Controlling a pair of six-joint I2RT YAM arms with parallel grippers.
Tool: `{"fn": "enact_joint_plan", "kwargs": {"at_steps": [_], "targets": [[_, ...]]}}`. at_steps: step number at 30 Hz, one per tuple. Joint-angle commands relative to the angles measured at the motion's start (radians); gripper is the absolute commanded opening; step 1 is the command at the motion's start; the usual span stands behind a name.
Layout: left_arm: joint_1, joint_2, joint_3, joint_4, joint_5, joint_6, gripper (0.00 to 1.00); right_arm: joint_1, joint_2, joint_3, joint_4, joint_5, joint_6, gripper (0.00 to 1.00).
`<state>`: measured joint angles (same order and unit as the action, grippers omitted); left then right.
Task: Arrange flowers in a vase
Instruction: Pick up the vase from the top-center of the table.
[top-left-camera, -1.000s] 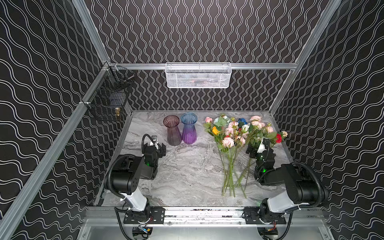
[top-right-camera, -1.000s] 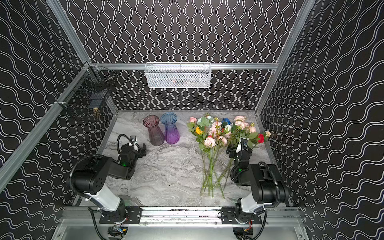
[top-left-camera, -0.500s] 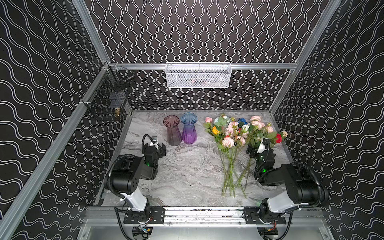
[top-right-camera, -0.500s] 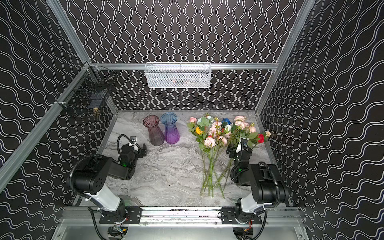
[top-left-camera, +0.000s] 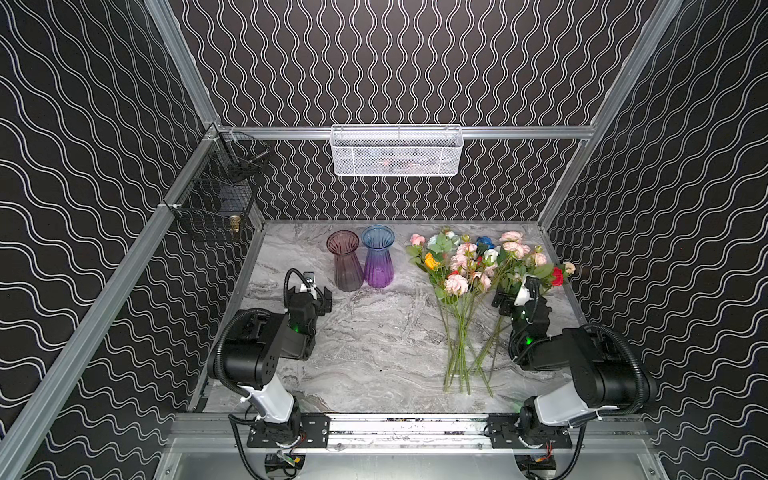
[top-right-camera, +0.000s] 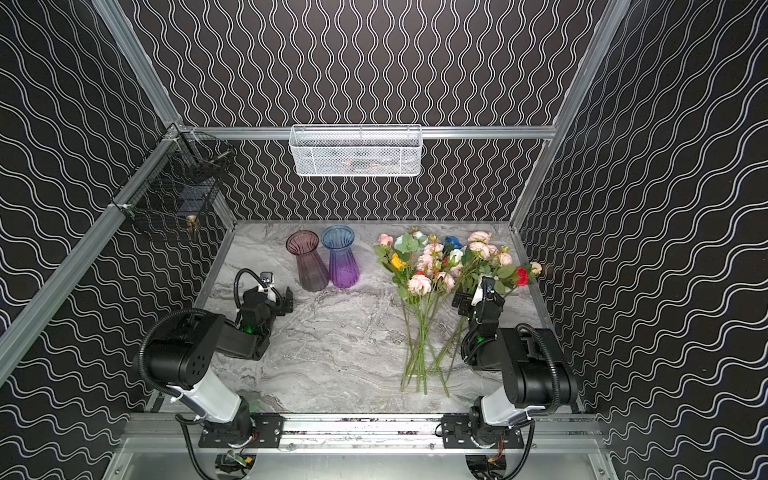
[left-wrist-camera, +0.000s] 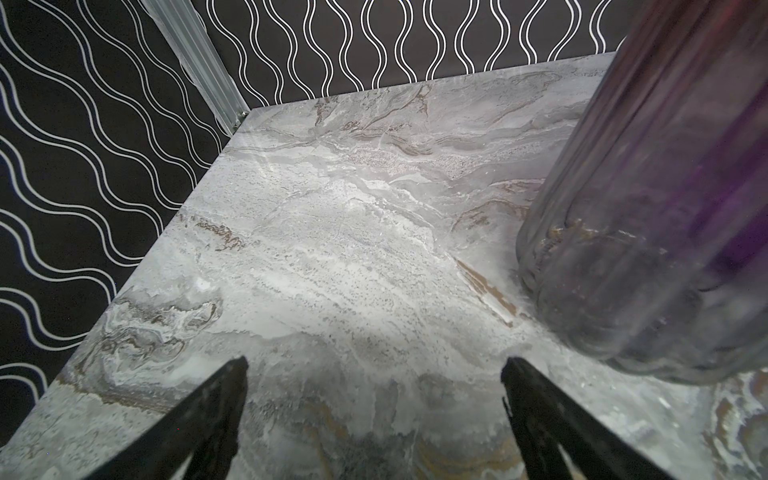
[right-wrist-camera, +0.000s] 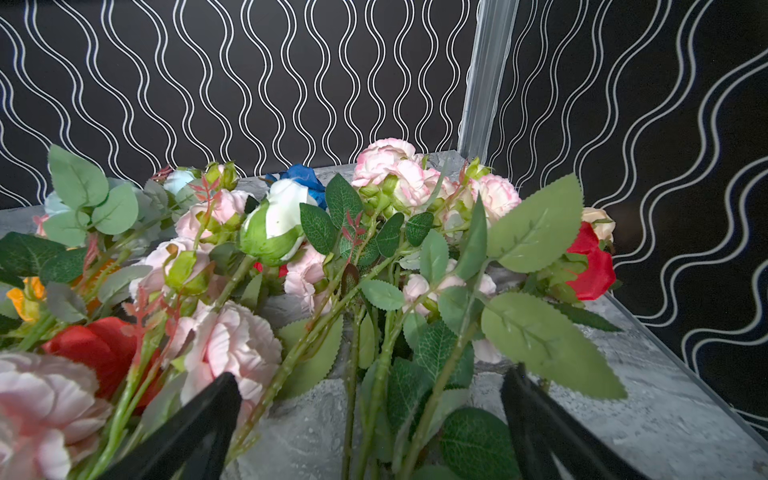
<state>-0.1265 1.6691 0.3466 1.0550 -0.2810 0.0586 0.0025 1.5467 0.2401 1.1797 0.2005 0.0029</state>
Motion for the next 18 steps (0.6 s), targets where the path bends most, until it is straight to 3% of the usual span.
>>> {"fn": "enact_joint_plan", "kwargs": {"at_steps": [1,18], "targets": [[0.000,-0.004,0.003,0.025,0.001,0.009,0.99,-0.002,-0.002,0.005,0.049,0.000,-0.004,0.99],[0.005,-0.006,-0.024,0.075,-0.009,0.007,0.99,-0.004,-0.003,-0.004,0.063,-0.001,-0.009,0.99]]}}
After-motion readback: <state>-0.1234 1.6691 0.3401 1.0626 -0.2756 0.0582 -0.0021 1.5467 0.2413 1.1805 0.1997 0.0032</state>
